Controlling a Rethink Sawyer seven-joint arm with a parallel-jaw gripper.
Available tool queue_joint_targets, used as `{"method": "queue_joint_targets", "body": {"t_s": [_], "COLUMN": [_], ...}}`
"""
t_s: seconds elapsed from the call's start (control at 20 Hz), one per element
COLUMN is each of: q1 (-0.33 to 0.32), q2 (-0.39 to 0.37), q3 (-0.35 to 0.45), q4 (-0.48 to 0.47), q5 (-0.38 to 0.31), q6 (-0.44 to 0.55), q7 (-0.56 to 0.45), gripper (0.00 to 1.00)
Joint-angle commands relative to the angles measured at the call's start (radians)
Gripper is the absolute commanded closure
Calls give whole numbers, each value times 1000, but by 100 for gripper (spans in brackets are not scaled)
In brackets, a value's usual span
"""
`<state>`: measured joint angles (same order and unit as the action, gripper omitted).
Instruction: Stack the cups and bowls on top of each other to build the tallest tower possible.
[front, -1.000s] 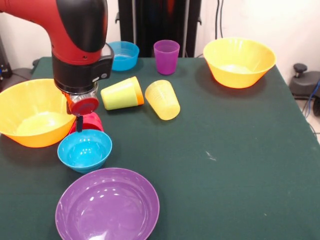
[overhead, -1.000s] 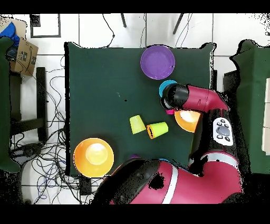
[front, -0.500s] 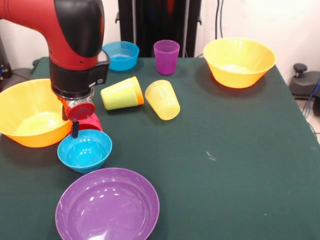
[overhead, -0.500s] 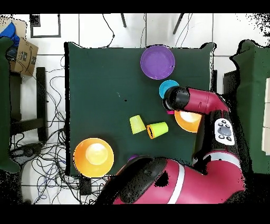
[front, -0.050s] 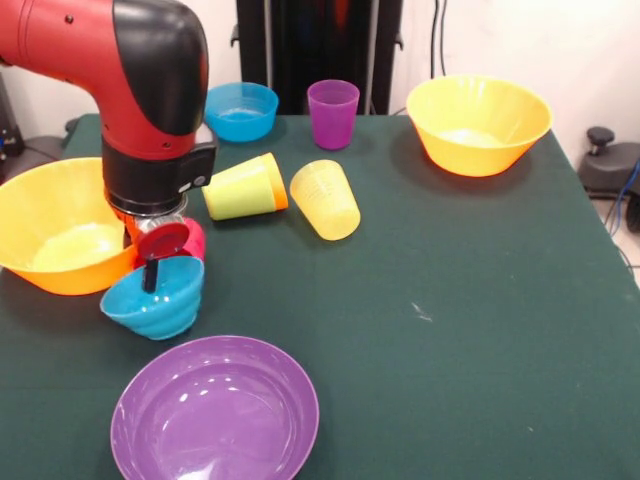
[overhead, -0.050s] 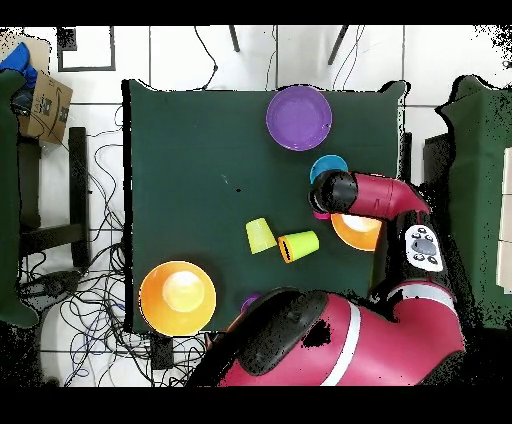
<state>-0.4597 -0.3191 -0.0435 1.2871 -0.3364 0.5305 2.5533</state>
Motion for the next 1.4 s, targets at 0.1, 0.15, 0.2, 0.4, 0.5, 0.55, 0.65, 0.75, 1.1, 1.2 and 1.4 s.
{"method": "queue_joint_targets", "body": {"t_s": [0.1, 0.15, 0.2, 0.4, 0.5, 0.55, 0.65, 0.75, 1.1, 1.2, 1.4], "q1": [-17, -16, -14, -12, -14, -14, -16, -11, 30, 39, 63], "q2": [60, 59, 58, 43, 33, 30, 21, 9, -7, -6, -2], "q3": [133, 133, 132, 138, 141, 142, 147, 147, 132, 132, 131], "q4": [21, 22, 19, 16, 17, 17, 19, 27, 22, 14, 9], "q5": [-96, -95, -95, -94, -93, -94, -94, -90, -63, -53, -33], "q6": [-79, -76, -69, -7, 10, 12, 21, 29, 53, 61, 60], "q7": [-189, -184, -180, -195, -202, -206, -217, -215, -152, -135, -89], "gripper": [100, 100, 100, 100, 100, 100, 100, 100, 100, 100, 100]}}
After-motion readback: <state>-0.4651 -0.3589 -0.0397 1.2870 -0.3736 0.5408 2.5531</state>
